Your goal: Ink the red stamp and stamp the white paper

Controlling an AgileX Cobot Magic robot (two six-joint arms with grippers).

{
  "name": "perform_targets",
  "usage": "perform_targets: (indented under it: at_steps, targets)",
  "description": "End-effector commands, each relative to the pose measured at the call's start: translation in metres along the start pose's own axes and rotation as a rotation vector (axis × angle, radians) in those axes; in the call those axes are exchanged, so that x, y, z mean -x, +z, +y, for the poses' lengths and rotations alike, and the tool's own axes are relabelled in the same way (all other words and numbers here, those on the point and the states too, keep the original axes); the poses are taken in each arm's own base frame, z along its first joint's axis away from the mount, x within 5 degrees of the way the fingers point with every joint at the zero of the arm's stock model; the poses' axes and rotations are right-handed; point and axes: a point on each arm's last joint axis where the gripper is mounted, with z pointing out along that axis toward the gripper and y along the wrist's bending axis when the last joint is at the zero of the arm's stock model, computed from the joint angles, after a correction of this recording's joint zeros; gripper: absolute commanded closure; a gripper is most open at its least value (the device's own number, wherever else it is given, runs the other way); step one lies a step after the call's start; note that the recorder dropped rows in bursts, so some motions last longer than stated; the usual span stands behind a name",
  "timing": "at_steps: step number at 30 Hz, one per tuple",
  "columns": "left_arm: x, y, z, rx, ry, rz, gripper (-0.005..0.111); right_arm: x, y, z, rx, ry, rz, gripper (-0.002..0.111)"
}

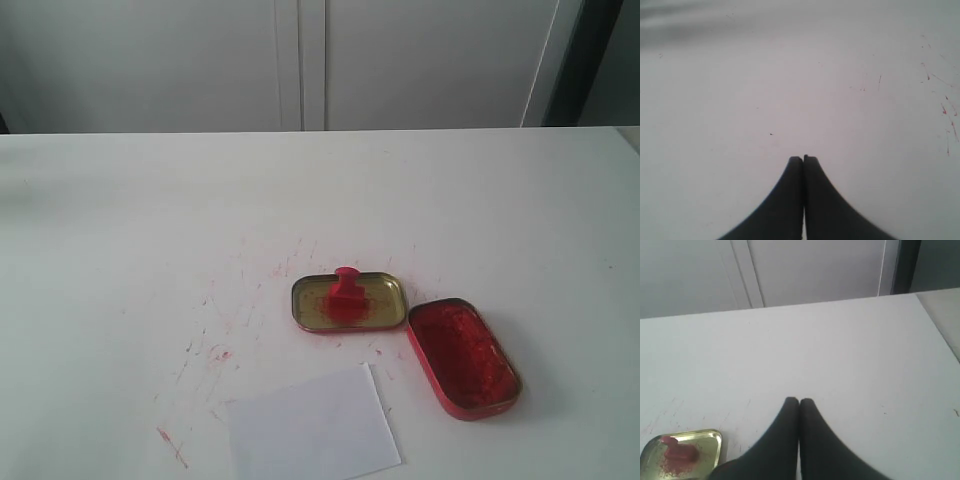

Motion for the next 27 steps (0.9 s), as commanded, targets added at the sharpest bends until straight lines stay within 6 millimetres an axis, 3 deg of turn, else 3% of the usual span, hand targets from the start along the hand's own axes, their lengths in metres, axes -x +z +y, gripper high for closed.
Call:
perform_targets:
  at_steps: [1,6,12,27]
  targets:
    - [-0.001,0.000,0.000,-0.002,-0.012,-0.002,0.107,0.011,0.023,0.002,-0.007,-0.041,0.105,0.108]
    - [-0.001,0.000,0.000,-0.002,-0.012,-0.002,0.107,0.022,0.058,0.002,-0.017,-0.042,0.194,0.108]
    - [-0.001,0.000,0.000,-0.002,-0.012,-0.002,0.107,0.027,0.082,0.002,-0.021,-0.062,0.255,0.108]
    - [-0.001,0.000,0.000,-0.002,-0.012,-0.002,0.107,0.016,0.149,0.000,-0.013,-0.122,0.475,0.108]
